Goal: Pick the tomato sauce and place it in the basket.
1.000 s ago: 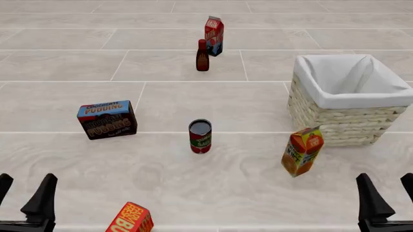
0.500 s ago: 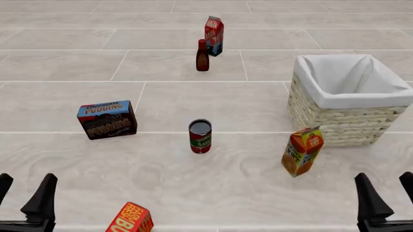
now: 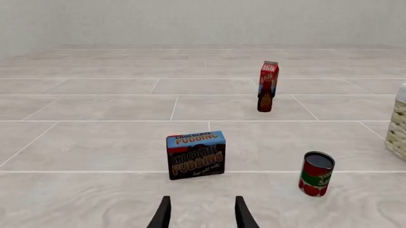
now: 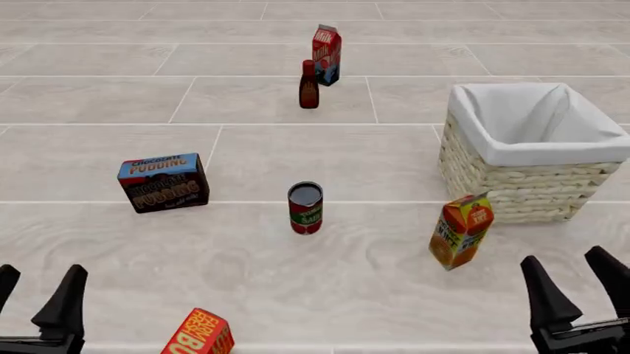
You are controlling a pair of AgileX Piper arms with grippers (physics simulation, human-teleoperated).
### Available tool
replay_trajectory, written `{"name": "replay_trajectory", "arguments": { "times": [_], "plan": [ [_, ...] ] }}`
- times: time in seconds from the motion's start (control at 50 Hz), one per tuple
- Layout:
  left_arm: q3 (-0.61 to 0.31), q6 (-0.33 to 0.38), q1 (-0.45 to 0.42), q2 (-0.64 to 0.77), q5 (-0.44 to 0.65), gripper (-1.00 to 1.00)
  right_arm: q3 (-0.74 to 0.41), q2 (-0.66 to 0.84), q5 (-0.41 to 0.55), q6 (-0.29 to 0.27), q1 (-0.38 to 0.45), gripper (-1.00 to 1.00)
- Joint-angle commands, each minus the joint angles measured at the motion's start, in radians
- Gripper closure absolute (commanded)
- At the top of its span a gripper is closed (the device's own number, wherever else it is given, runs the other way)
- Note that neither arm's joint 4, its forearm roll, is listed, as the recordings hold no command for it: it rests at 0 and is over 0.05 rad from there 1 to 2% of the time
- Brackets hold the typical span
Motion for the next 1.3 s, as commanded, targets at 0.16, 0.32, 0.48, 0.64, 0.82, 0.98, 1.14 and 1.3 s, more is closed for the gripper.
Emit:
{"name": "replay_trajectory", "arguments": {
  "times": [0.16, 0.32, 0.48, 0.64, 0.82, 0.98, 1.14, 1.3],
  "plan": [
    [0.0, 0.0, 0.0, 0.0, 0.0, -1.0, 0.01, 0.127, -0.136, -0.006, 0.093, -1.0],
    [0.0, 0.0, 0.0, 0.0, 0.0, -1.0, -0.012, 0.132, -0.116, -0.013, 0.117, -1.0],
    [0.0, 0.0, 0.0, 0.0, 0.0, -1.0, -0.053, 0.089, -0.026, -0.019, 0.176, -1.0],
    [0.0, 0.0, 0.0, 0.0, 0.0, -1.0, -0.069, 0.041, 0.038, -0.022, 0.201, -1.0],
    [0.0, 0.0, 0.0, 0.0, 0.0, -1.0, -0.073, 0.058, 0.026, -0.031, 0.251, -1.0],
    [0.0, 0.0, 0.0, 0.0, 0.0, -1.0, -0.073, 0.097, -0.01, -0.026, 0.307, -1.0],
    [0.0, 0.0, 0.0, 0.0, 0.0, -1.0, -0.06, 0.189, -0.111, -0.023, 0.354, -1.0],
    [0.0, 0.0, 0.0, 0.0, 0.0, -1.0, -0.056, 0.298, -0.209, -0.029, 0.387, -1.0]
  ]
}}
